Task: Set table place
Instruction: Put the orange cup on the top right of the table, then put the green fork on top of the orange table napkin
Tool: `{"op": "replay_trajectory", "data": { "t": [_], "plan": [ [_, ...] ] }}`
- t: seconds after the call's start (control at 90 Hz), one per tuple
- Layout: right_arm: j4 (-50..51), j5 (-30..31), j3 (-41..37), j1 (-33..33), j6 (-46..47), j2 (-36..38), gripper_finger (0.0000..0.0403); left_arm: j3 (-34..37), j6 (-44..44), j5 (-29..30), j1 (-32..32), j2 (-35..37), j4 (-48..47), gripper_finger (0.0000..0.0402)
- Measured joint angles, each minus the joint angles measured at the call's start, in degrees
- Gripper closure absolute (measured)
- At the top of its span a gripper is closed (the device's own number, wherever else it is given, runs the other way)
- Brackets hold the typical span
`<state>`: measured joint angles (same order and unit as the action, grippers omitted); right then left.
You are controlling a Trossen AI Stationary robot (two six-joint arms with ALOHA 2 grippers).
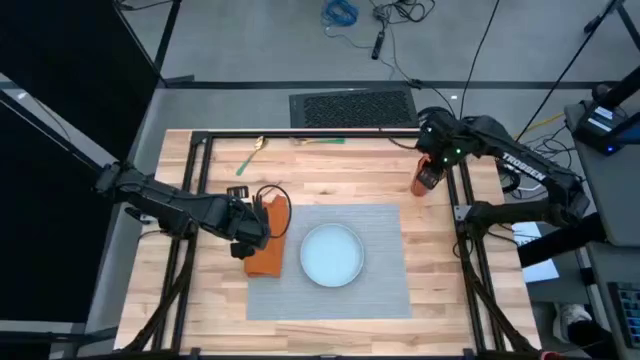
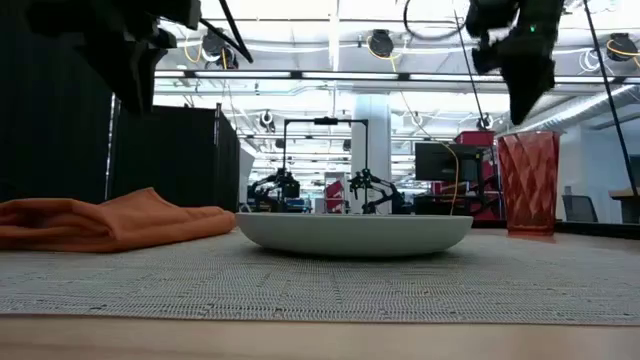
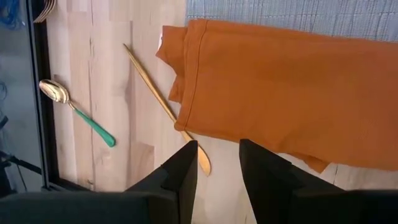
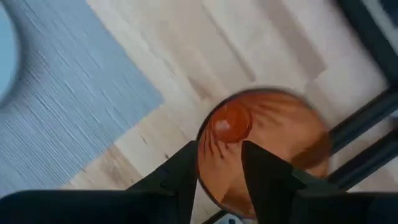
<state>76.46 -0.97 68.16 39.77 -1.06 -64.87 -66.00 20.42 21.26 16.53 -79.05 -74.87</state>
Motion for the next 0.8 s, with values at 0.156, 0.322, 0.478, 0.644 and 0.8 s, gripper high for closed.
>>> {"op": "replay_trajectory", "data": {
  "t": [0.156, 0.322, 0.478, 0.644, 0.8],
  "plan": [
    [0.5, 0.0, 4.6, -0.1, 0.8, 0.0, 0.0291, 0.0, 0.0, 0.0, 0.0, 0.0, 0.8, 0.0297],
    [-0.6, -0.6, 6.1, -0.1, 0.8, 0.0, 0.0291, 0.0, -0.2, 0.0, 0.0, 0.0, 0.9, 0.0297],
    [-7.6, -3.4, 6.1, -2.8, -0.6, -2.7, 0.0291, 0.0, -1.3, 0.1, 0.0, 0.0, 0.9, 0.0297],
    [-19.5, -5.6, 6.1, -7.6, -4.1, -10.0, 0.0291, 0.0, -1.2, 0.1, -0.5, 0.0, 1.4, 0.0297],
    [-24.9, -7.2, 6.3, -7.4, -6.7, -20.5, 0.0291, 0.0, 0.0, 0.1, -0.8, 0.0, 1.5, 0.0297]
  ]
}}
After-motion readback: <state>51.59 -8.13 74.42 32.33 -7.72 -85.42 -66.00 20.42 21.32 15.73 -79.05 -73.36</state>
